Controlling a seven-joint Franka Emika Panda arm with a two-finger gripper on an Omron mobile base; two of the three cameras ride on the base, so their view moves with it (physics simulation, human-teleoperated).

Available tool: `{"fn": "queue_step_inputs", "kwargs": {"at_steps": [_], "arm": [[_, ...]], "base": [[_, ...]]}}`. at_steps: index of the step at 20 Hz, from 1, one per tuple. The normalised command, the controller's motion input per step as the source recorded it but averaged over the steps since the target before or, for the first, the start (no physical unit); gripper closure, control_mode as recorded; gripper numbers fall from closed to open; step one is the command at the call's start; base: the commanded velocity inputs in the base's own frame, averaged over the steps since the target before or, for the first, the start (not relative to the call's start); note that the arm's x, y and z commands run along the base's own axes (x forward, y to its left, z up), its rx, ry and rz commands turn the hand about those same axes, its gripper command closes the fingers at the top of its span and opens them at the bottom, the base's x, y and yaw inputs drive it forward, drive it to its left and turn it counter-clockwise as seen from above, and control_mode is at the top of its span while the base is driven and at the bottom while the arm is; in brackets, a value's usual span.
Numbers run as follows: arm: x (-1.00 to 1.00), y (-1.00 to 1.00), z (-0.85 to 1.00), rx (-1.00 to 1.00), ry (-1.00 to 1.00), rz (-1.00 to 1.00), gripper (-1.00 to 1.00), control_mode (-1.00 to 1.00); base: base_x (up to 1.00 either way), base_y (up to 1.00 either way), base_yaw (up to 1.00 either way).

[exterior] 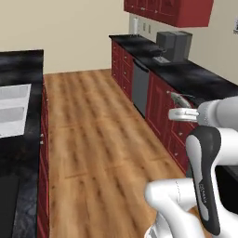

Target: Take the fish out of the fridge, briefly rinse it in the sink, and place it on the tray next to the sink.

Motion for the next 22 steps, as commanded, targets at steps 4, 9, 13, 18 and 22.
{"fn": "queue_step_inputs", "kwargs": {"at_steps": [4,9,13,18,22], "arm": [[0.00,0.00,0.00,0.00,0.00,0.00,1.00,1.00],[0.00,0.00,0.00,0.00,0.00,0.00,1.00,1.00],[0.00,0.00,0.00,0.00,0.00,0.00,1.00,1.00],[0.00,0.00,0.00,0.00,0.00,0.00,1.00,1.00],[0.00,0.00,0.00,0.00,0.00,0.00,1.00,1.00]], "base": [[1.00,-0.08,0.13],[1.00,0.00,0.40],[1.00,0.00,0.53],[0.96,-0.14,0.48],[0.75,-0.22,0.49]]}}
